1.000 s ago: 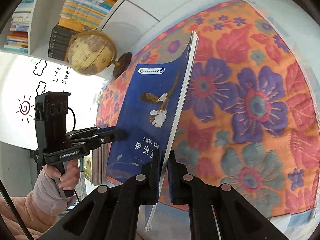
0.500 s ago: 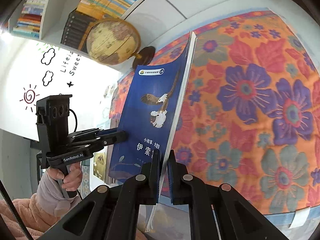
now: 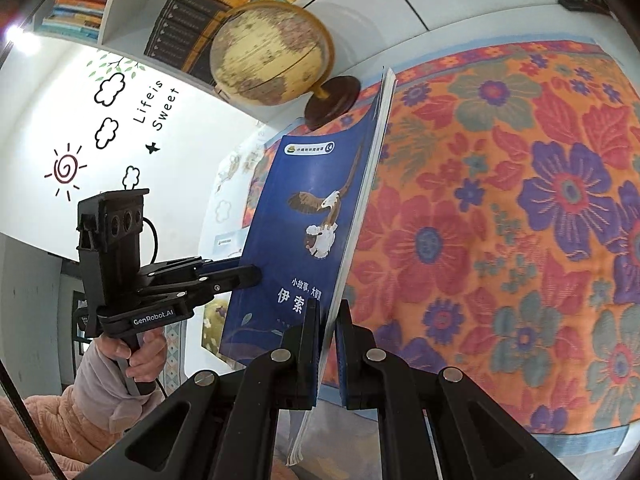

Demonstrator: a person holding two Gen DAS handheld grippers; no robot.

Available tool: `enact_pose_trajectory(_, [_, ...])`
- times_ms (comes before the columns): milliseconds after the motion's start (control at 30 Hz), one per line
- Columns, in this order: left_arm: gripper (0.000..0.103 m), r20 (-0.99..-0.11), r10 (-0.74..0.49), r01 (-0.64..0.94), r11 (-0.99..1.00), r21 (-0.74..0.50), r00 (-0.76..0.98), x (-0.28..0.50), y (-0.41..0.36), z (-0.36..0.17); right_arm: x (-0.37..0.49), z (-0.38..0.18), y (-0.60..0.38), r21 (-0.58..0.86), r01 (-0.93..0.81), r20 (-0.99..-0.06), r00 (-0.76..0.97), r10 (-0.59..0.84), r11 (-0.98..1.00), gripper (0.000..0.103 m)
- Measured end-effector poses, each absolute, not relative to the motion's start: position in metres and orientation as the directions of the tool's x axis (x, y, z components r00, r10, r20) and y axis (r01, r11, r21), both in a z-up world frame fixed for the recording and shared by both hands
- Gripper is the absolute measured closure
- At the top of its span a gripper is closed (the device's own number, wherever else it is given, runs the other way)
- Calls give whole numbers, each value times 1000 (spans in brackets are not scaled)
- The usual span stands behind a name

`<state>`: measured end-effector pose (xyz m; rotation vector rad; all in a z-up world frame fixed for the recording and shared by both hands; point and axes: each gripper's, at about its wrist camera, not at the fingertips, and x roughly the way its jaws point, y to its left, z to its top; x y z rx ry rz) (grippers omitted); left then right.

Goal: Organize books
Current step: 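Carry the upright blue book with both tools toward the standing books, then lower the blue book against the rabbit books with both tools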

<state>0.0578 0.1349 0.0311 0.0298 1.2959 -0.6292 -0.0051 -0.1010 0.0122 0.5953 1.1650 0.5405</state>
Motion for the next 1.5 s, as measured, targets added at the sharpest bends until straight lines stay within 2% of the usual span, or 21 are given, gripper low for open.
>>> enact_pose_trajectory(733, [86, -880, -429, 353, 870, -343, 202, 53, 259, 40, 16, 24, 4, 661, -170, -693, 235, 682, 731, 95])
enact_pose_trajectory(1500, [86, -882, -399, 157, 916, -370, 251, 29, 373, 20, 33, 4, 122, 673, -253, -697, 98, 711, 695, 94])
